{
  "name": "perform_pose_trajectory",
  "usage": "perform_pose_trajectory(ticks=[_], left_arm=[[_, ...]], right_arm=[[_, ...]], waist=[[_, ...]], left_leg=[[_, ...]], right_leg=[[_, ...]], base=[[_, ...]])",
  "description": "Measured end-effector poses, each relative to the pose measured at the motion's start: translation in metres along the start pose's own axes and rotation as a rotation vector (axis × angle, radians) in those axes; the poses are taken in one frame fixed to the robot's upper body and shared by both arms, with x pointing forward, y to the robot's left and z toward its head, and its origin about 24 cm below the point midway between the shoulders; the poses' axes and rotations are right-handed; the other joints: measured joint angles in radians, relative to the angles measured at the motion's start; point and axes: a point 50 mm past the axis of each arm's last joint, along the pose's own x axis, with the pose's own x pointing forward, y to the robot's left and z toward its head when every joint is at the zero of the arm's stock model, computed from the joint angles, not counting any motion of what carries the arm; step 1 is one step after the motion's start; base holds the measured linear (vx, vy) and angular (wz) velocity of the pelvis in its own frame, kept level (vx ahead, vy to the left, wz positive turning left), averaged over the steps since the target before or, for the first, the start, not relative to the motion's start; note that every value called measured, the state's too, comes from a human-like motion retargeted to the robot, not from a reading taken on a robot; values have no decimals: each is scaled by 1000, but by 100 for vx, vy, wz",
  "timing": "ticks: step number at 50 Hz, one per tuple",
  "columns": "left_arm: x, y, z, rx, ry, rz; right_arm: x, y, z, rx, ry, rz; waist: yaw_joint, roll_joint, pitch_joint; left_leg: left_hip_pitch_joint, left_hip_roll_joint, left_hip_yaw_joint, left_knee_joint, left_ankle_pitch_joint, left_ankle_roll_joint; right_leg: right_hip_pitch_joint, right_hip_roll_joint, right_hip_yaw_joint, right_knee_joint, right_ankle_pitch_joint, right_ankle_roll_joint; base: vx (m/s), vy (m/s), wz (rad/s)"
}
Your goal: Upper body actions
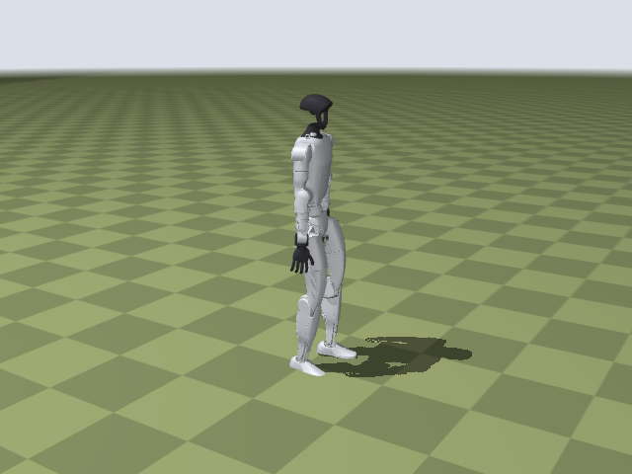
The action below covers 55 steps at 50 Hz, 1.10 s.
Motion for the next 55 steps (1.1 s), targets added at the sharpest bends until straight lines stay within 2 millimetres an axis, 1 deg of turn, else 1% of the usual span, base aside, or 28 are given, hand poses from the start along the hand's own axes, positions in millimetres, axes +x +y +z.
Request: perform_pose_trajectory(ticks=[3,6,8,12,15,18,20,22,26,30,35,38,41,45,49,55], left_arm=[[-1,4,13,-2,-47,14],[-1,5,21,3,-83,26],[-1,6,26,-12,-102,33],[-2,7,34,-76,-118,33],[-2,8,32,-96,-106,27],[-2,9,24,-89,-81,31],[-1,9,20,-80,-66,34],[-1,9,16,-67,-45,34],[-1,9,4,-30,-1,26],[-1,7,-6,-2,35,18],[-1,0,-16,-8,61,-2],[-1,-4,-23,-5,77,-12],[-1,-6,-30,7,94,-14],[-1,-7,-36,17,110,-11],[-2,-6,-40,12,120,-7],[-2,-2,-40,-13,124,4]], right_arm=[[-1,9,-24,91,79,11],[-4,21,-48,135,150,57],[-5,27,-56,146,176,53],[-8,35,-63,213,219,14],[-8,41,-63,243,223,54],[-8,43,-58,212,206,79],[-7,42,-52,177,183,77],[-5,38,-43,107,145,66],[-3,31,-25,-42,68,46],[-1,25,-6,-119,-4,30],[-1,22,9,-93,-53,65],[-1,21,13,-62,-66,83],[-1,20,15,-45,-69,89],[-1,20,11,-55,-56,89],[-1,23,3,-72,-29,95],[-2,31,-17,-84,42,109]], waist=[[3,-9,5],[23,-18,-32],[22,-21,-52],[-2,-21,-43],[-1,-26,-49],[2,-29,-73],[-5,-29,-75],[-12,-29,-74],[7,-32,-85],[16,-41,-89],[17,-47,-90],[24,-49,-93],[20,-51,-95],[23,-53,-95],[25,-57,-97],[20,-60,-103]], left_leg=[[57,-11,59,-38,-16,11],[81,-32,91,-76,-31,25],[78,-34,106,-82,-43,26],[90,-28,110,-75,-70,24],[100,-34,122,-81,-85,26],[96,-38,138,-87,-97,25],[96,-40,135,-86,-102,23],[97,-41,133,-85,-107,23],[96,-44,148,-86,-118,17],[98,-52,136,-84,-125,12],[96,-57,118,-80,-130,6],[96,-59,115,-82,-133,4],[99,-62,101,-85,-139,1],[97,-61,96,-82,-146,-2],[99,-61,93,-82,-155,-5],[99,-59,87,-83,-171,-7]], right_leg=[[24,-8,27,-7,7,16],[14,-13,49,-12,10,27],[1,-15,50,-14,11,31],[12,-10,57,-26,28,40],[12,-8,70,-34,46,42],[1,-9,58,-42,68,45],[3,-3,30,-51,77,39],[14,2,-5,-68,82,33],[19,0,-1,-92,84,38],[31,-7,-17,-108,82,38],[43,-11,-45,-118,81,37],[45,-11,-56,-120,82,35],[51,-11,-75,-123,82,33],[55,-9,-82,-124,83,32],[56,-7,-85,-122,84,32],[56,-3,-85,-119,87,33]], base=[[23,11,-64],[27,10,-58],[17,8,-31],[8,2,-22],[9,4,-31],[7,3,-25],[0,0,0],[-1,0,-11],[-1,0,-13],[-1,-1,18],[-3,-1,27],[-1,0,7],[-1,0,28],[0,0,6],[0,0,0],[0,0,0]])
